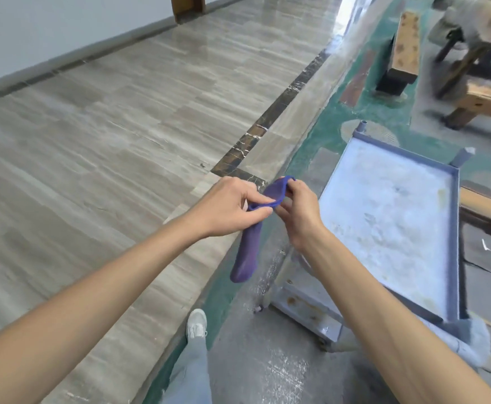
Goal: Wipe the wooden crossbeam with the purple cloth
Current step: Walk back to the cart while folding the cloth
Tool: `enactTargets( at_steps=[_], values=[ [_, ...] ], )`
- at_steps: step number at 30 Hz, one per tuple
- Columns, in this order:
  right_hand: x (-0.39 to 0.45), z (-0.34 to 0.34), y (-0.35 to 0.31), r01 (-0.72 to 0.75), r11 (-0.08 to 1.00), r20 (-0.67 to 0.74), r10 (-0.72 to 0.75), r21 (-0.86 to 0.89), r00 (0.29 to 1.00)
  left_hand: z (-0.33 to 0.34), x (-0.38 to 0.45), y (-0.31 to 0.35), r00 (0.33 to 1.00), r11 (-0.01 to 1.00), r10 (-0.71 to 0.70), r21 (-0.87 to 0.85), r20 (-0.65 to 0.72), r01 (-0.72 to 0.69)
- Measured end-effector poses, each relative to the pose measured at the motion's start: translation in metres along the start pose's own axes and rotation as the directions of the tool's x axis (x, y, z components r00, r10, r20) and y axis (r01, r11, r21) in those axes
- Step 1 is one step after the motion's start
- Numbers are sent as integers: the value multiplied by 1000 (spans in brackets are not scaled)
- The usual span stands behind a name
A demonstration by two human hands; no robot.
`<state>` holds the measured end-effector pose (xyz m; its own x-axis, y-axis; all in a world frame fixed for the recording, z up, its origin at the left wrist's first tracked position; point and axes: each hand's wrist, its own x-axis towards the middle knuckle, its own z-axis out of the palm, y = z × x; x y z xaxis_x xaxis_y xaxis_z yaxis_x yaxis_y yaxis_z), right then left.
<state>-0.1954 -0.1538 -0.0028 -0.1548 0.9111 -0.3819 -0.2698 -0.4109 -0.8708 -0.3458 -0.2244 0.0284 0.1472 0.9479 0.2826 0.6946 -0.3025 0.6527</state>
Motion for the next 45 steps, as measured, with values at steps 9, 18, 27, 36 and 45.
enactTargets(
  at_steps=[9,18,27,36,45],
  values=[
    [92,35,-62,298,946,-183,-273,126,945,10,139,-54,960,921,92,-389,266,19],
    [133,0,-116,550,835,-456,-496,-17,739,63,280,-103,915,715,-196,-587,354,380],
    [136,-61,-148,624,777,-614,-453,83,646,231,330,-101,228,455,-125,-148,966,878],
    [49,-115,-158,777,628,-864,-368,43,345,318,325,-24,-336,388,391,177,857,904],
    [-20,-90,-124,833,513,-964,-254,-207,-82,360,237,36,-764,673,343,425,546,606]
  ],
)
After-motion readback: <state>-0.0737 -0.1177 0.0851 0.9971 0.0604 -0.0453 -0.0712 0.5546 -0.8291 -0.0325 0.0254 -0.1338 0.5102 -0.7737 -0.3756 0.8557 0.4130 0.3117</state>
